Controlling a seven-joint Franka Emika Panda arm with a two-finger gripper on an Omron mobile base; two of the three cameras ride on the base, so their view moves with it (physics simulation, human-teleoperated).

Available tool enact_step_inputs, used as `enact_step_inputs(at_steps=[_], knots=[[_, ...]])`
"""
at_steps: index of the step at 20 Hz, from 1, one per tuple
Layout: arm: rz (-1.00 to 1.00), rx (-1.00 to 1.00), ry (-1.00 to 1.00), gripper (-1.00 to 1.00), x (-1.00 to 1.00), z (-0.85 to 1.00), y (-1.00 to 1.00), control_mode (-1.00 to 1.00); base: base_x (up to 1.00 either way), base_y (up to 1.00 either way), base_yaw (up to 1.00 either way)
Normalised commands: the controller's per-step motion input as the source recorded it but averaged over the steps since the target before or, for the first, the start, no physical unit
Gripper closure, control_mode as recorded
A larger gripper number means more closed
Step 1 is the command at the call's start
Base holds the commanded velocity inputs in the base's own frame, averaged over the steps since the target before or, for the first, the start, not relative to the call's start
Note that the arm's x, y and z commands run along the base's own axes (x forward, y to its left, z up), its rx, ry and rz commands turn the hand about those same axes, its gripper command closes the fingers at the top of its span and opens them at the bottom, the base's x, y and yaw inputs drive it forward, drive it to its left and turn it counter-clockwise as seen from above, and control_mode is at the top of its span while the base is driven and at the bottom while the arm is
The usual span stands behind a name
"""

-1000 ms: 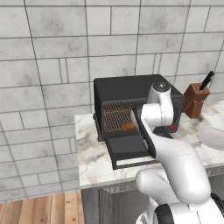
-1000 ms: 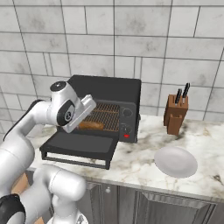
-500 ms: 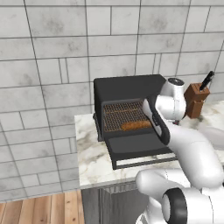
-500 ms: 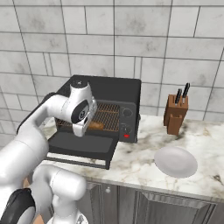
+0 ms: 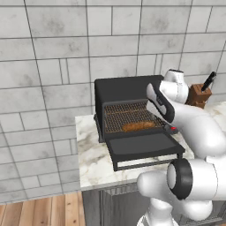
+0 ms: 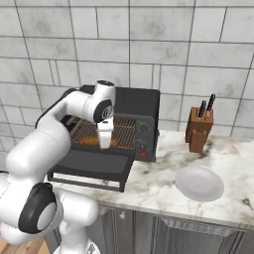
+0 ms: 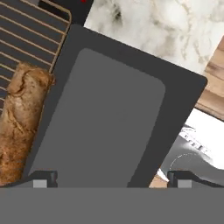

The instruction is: Pull the toaster oven rack outwards. Pick up the baguette from the plate and place it on the toaster oven rack. Close the toaster oven door fully and set the temperature to the lowest setting.

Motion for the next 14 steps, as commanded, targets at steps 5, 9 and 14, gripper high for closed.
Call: enact_step_inputs(at_steps=[5, 9, 14], knots=[[0.62, -0.07, 0.0, -1.0, 0.0, 0.0, 0.04, -1.0, 0.0, 0.0, 0.0], [0.42, -0.12, -0.02, -1.0, 0.0, -0.01, 0.06, -1.0, 0.0, 0.0, 0.0], [0.24, -0.11, -0.13, -1.0, -0.04, -0.04, 0.25, -1.0, 0.0, 0.0, 0.0]])
